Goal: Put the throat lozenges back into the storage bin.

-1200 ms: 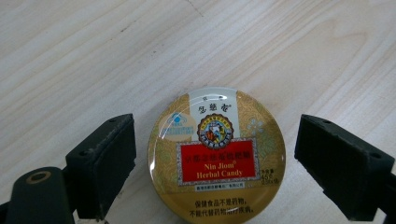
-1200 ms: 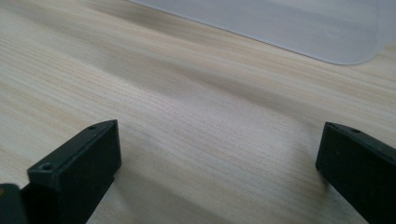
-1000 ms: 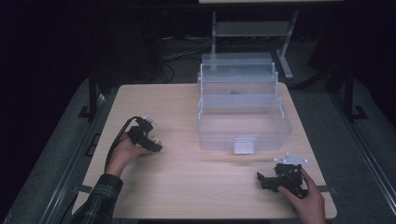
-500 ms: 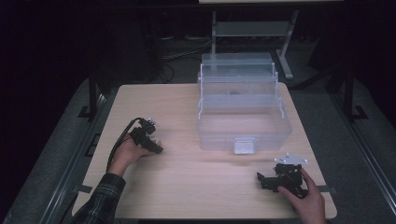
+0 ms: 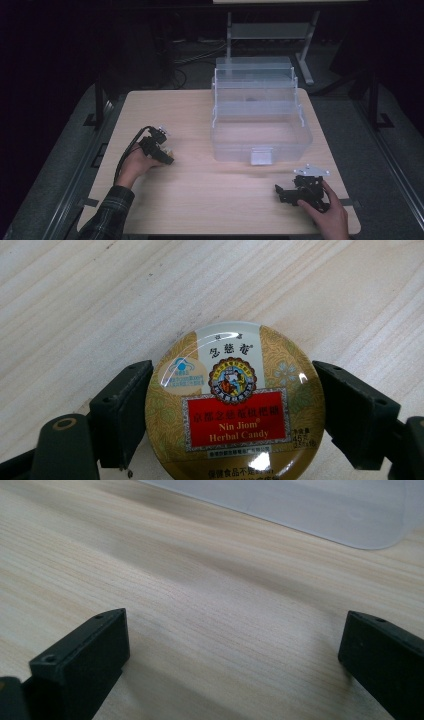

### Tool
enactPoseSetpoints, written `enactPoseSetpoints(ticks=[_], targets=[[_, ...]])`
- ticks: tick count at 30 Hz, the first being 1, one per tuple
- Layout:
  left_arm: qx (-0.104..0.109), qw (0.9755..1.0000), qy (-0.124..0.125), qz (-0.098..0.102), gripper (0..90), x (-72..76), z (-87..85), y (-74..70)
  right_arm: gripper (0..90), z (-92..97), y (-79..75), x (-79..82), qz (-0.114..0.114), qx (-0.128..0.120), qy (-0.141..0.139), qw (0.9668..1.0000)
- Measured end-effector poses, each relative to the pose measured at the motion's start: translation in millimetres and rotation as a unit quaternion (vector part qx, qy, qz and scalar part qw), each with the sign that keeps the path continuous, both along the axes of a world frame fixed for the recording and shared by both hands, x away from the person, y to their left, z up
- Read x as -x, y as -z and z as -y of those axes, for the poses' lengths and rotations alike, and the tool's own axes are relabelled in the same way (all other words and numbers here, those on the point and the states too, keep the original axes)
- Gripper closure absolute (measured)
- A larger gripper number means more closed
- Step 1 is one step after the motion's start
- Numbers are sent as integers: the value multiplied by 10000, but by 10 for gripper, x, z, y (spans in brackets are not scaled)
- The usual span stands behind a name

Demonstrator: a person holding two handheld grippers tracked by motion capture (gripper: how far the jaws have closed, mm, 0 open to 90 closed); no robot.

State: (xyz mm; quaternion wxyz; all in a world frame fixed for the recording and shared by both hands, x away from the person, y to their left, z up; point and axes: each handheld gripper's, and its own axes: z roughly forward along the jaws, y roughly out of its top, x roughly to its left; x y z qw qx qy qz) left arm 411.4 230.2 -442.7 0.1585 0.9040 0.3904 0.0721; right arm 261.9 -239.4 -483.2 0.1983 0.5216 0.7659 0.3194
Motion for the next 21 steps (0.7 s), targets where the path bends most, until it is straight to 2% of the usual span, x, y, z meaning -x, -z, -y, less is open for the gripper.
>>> enactPoseSetpoints(ticks=[10, 21], targets=[[11, 10000, 47, -50, 195, -2, 10, -27, 0, 1, 0, 0, 0, 6, -3, 10000], [141, 9999, 16, -68, 195, 14, -22, -85, 0, 0, 0, 1, -1, 3, -2, 10000]])
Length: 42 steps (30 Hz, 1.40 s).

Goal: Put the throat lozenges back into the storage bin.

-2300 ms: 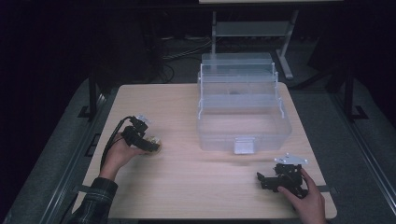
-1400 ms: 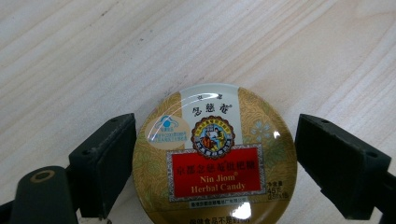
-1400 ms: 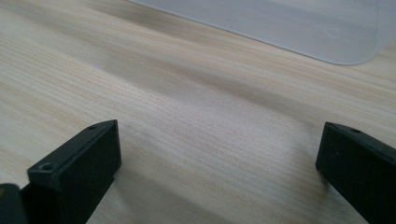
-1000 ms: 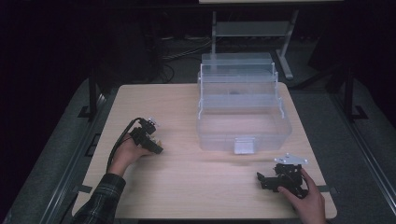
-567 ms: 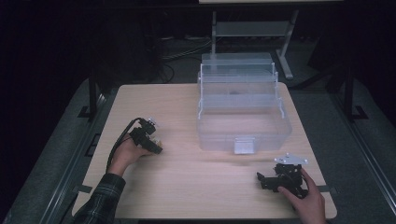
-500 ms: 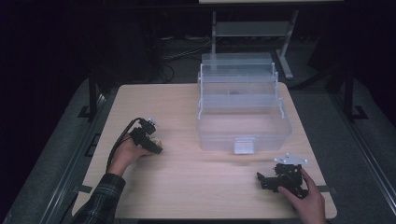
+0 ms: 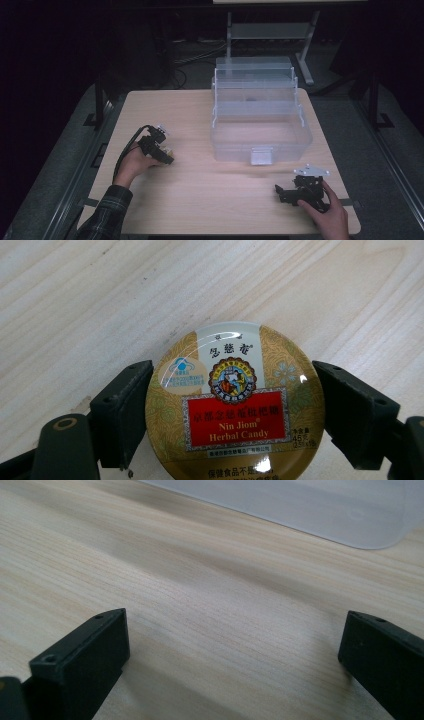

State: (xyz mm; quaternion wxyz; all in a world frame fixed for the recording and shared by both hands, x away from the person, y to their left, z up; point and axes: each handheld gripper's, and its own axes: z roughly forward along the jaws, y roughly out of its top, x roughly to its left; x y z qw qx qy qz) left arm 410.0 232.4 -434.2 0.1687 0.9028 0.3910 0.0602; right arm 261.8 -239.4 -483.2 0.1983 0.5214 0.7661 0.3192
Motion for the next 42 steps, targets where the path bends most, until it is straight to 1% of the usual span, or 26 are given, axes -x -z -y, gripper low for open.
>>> enactPoseSetpoints(ticks=[2, 5, 10, 12, 20, 22, 33, 34, 37, 40, 42], targets=[[-45, 10000, 12, 4, 194, -1, -2, -24, 0, 0, 0, 0, 0, 0, 0, 10000], [-52, 10000, 45, 38, 195, -4, 3, -76, 0, 0, 0, 0, -1, 0, -1, 10000], [10, 9999, 82, 78, 195, -3, 16, -159, 0, 0, 0, 0, 0, 1, 0, 10000], [-24, 9999, 101, 66, 195, -1, 23, -181, 0, 0, 0, 0, 0, 1, -1, 10000], [4, 9999, 132, 88, 195, 6, 48, -291, 0, 0, 0, 0, 0, 1, -1, 10000], [44, 9998, 136, 115, 195, 7, 53, -318, 0, 0, 0, 0, 0, 3, -1, 10000], [40, 9996, 233, 119, 195, -10, 99, -450, 0, 0, 0, 0, 0, 1, -1, 10000], [75, 9997, 218, 112, 195, -11, 109, -457, 0, 0, 0, 0, 0, 1, -2, 10000], [26, 9995, 295, 118, 195, -19, 132, -492, 0, 0, 0, 0, 0, 0, 0, 10000], [40, 9994, 304, 143, 195, -22, 161, -527, 0, 0, 0, 0, -2, 1, 0, 10000], [22, 9992, 365, 136, 195, -29, 178, -557, 0, 0, 0, 0, -2, 0, 0, 10000]])
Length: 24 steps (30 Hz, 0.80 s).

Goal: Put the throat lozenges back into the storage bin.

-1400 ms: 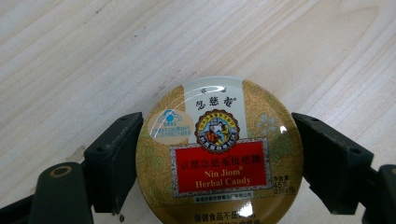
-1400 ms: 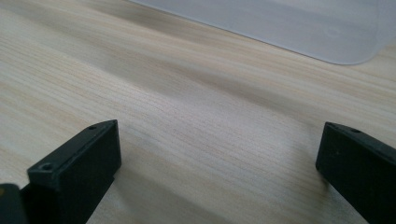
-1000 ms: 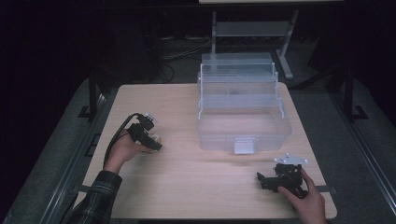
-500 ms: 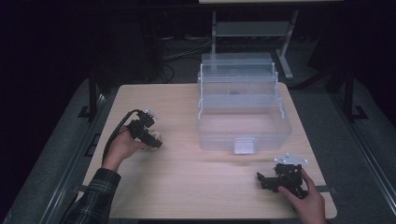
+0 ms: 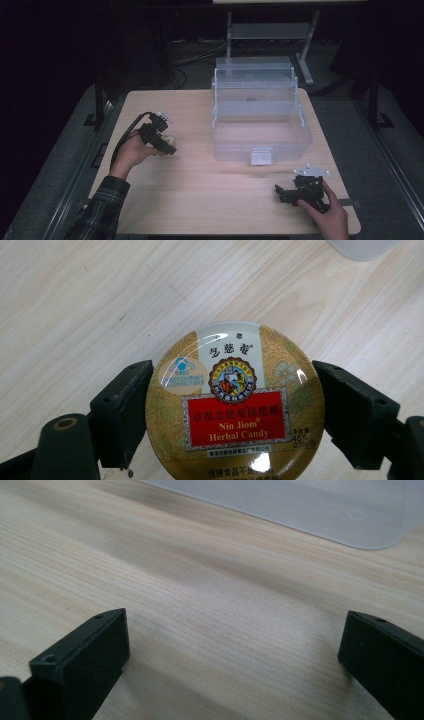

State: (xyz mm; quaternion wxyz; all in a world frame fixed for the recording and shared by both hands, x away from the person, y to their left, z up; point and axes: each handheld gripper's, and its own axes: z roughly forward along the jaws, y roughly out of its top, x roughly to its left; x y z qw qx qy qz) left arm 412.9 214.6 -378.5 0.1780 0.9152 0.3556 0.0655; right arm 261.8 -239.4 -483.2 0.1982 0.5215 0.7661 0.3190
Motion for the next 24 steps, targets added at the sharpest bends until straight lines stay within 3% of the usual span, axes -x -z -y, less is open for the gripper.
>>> enactPoseSetpoints(ticks=[24], targets=[[133, 9994, 302, 108, 195, -42, 257, -335, 0, 0, 0, 0, 0, 0, 0, 10000]])
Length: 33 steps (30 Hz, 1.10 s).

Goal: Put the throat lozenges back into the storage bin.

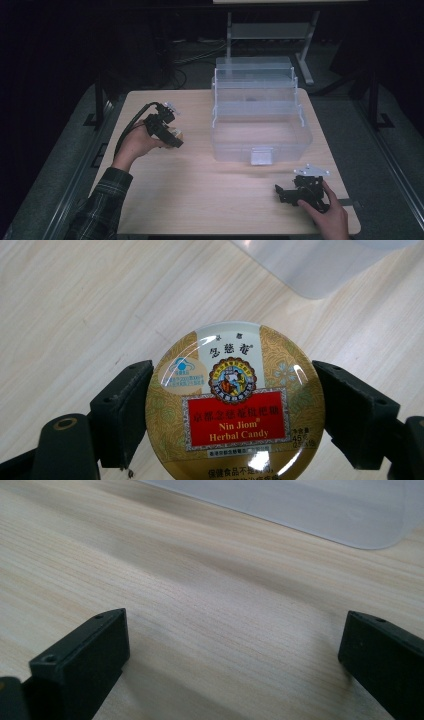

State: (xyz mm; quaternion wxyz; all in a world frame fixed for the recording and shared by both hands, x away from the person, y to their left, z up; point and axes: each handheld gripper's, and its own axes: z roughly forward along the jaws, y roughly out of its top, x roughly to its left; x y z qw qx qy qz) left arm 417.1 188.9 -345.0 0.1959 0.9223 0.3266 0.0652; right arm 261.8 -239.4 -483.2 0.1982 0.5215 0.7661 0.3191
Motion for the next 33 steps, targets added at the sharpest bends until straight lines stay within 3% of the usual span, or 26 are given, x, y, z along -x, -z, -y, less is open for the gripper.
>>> enactPoseSetpoints(ticks=[33], targets=[[14, 9981, 610, 81, 196, -84, 541, -260, 0, 0, -1, 2, -2, 0, -1, 10000]])
